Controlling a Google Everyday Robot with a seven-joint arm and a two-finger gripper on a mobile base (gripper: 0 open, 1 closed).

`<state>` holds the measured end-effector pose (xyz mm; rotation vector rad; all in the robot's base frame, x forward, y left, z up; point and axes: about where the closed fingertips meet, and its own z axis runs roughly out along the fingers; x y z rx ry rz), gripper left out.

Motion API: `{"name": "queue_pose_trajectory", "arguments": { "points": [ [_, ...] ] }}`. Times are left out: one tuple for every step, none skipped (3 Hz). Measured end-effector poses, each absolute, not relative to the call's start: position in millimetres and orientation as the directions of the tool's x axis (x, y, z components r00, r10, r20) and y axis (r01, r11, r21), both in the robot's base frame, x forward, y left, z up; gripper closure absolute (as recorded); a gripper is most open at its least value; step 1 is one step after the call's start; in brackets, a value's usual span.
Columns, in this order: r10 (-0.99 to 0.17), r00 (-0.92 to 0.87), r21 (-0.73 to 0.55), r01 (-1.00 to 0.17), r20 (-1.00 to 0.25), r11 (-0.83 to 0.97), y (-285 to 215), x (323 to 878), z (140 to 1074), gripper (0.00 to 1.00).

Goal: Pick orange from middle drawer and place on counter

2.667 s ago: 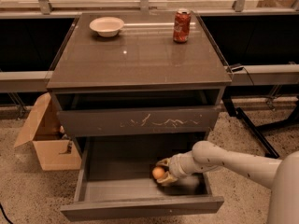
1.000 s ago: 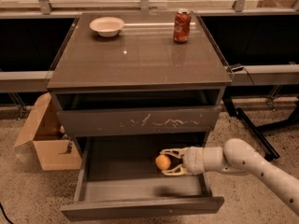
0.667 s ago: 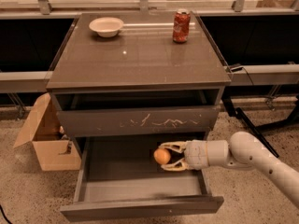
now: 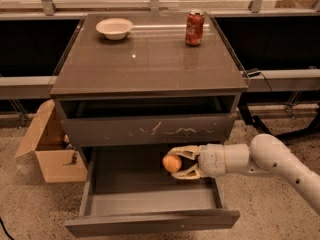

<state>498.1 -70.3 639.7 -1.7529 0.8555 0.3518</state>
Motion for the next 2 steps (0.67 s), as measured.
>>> {"name": "queue_pose_trajectory", "arguments": {
  "points": [
    [-0.334, 0.746, -0.747, -0.646, -0.576, -0.154, -71.7, 508.9, 685.8, 1.0],
    [-0.327, 0.795, -0.794, -0.582, -0.511, -0.177, -79.2, 524.2, 736.7, 1.0]
  ]
}}
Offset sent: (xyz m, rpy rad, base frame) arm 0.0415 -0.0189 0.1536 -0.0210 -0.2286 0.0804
